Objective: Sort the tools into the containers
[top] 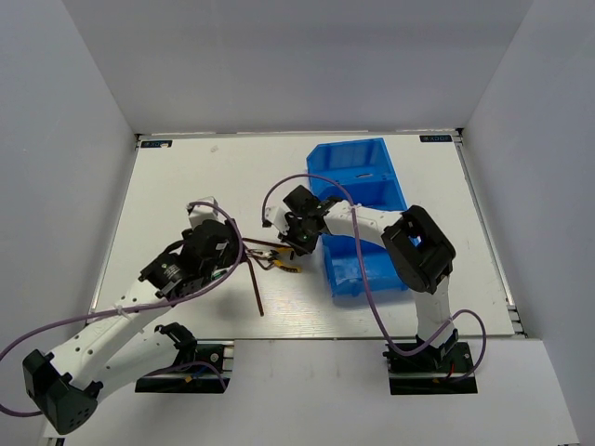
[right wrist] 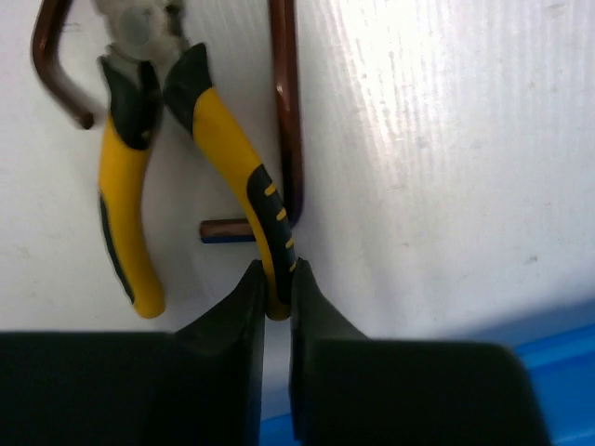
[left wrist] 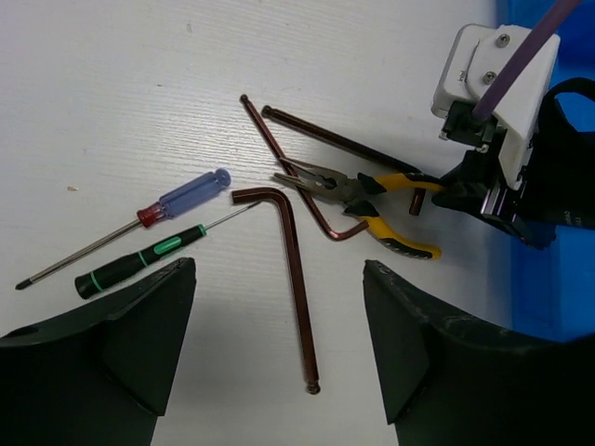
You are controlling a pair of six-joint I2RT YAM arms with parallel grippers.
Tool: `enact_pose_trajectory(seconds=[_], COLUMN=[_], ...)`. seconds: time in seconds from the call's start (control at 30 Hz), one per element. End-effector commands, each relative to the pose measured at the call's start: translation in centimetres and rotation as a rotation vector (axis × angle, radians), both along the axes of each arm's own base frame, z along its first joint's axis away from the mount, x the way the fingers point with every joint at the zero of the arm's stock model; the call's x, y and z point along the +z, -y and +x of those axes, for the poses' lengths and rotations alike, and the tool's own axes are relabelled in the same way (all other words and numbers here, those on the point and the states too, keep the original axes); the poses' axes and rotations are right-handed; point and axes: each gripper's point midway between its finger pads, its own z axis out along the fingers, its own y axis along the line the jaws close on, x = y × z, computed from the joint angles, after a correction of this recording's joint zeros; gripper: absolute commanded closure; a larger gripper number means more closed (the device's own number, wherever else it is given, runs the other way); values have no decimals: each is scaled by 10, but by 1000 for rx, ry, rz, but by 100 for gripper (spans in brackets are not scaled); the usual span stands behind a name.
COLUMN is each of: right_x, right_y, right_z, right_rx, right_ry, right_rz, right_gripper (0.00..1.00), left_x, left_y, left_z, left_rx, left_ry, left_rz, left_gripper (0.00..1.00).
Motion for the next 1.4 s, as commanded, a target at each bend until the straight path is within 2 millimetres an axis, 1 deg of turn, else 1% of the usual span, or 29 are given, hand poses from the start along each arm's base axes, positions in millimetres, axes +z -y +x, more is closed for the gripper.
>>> enact_pose_trajectory(seconds=[0.0,0.07,0.1,0.17,0.2,0.23,0.27,0.33,0.4,0.43,0.5,0.57,0.6,0.63,0.7,0.73,0.8,0.83,0.9,0.93,0.97,1.0,1.03,1.07,1.1,1.13,1.17,1.23,1.37], right_x=[7,25,48,68,90,108,118,160,189,211,223,225,229,226,234,243,244,245,249,253,247,249,246,238,243,233,228,211,197], right_y=[0,-3,-11,-9,-16,-18,-15,-20,-16,-17,-3,12,41,51,95,102,131,156,164,179,181,180,191,188,188,195,187,186,182], right_z=[-5,4,15,25,34,39,47,66,85,95,113,132,157,165,202,213,230,242,259,270,277,282,288,289,296,297,296,297,301], right_rx=[12,2,2,-19,-27,-33,-52,-69,-91,-105,-124,-130,-218,-212,-278,-276,-286,-317,-288,-309,-285,-282,-282,-250,-244,-228,-189,-155,-133], right_ry=[-8,19,61,84,107,116,127,195,266,315,382,481,555,586,674,726,772,791,864,893,907,929,935,923,964,962,961,973,1013], right_rz=[3,26,62,73,111,127,142,206,242,267,248,181,117,78,18,15,-24,-45,-53,-54,-56,-48,-63,-38,-23,-32,-8,-3,47], right_gripper=[97,100,100,100,100,100,100,100,100,100,100,100,100,100,100,100,100,100,100,100,100,100,100,100,100,100,100,100,100], left_x=[-3,-5,-5,-4,-3,-3,-1,-3,-15,-19,-27,-44,-51,-61,-71,-77,-82,-83,-85,-86,-85,-89,-93,-89,-90,-92,-92,-94,-98], left_y=[11,13,15,18,23,25,28,35,41,43,51,53,53,53,56,59,59,63,66,68,71,71,70,72,69,68,68,63,60], left_z=[0,-1,-2,-1,-2,-3,-2,-3,-4,-5,-9,-11,-16,-15,-17,-17,-17,-16,-16,-14,-14,-14,-16,-14,-16,-18,-18,-21,-26], left_rx=[-31,-39,-46,-56,-82,-91,-101,-127,-140,-146,-170,-148,-134,-118,-107,-100,-80,-80,-89,-89,-98,-96,-93,-95,-92,-82,-82,-66,-44], left_ry=[-13,-25,-29,-26,-26,-31,-24,-41,-92,-107,-146,-215,-264,-310,-360,-388,-408,-411,-412,-409,-408,-418,-435,-427,-437,-448,-448,-463,-483], left_rz=[-41,-41,-45,-58,-70,-77,-92,-106,-104,-101,-104,-90,-90,-67,-57,-55,-56,-73,-70,-73,-85,-78,-65,-72,-63,-63,-63,-49,-49], left_gripper=[18,20,25,31,36,45,49,59,59,59,54,43,41,39,39,39,39,39,39,39,39,39,39,39,39,39,39,39,38])
